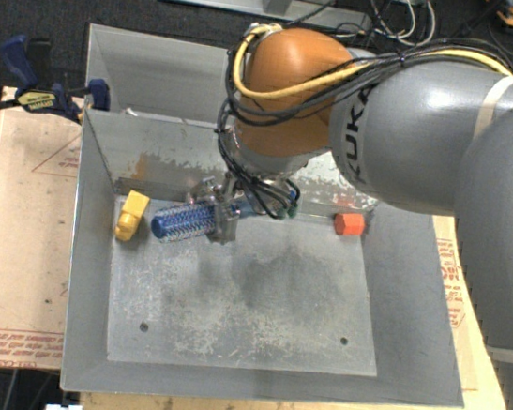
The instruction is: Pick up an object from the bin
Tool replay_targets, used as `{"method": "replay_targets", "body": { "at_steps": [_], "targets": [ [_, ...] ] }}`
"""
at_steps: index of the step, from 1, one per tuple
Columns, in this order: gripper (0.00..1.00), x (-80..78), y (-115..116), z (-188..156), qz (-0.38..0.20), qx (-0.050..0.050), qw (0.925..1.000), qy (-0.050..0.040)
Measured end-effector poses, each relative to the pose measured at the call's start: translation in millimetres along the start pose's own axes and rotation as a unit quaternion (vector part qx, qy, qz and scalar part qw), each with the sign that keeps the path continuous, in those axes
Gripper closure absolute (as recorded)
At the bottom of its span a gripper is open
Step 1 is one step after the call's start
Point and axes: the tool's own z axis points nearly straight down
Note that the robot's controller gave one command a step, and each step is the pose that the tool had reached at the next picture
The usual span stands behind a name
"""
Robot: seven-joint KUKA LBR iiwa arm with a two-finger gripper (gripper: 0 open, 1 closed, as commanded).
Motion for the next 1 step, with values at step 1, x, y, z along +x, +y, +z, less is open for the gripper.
{"method": "replay_targets", "body": {
  "at_steps": [1],
  "targets": [
    [1.0,5.1,2.5,-92.9,0.003,0.0,1.0,-0.0008]
  ]
}}
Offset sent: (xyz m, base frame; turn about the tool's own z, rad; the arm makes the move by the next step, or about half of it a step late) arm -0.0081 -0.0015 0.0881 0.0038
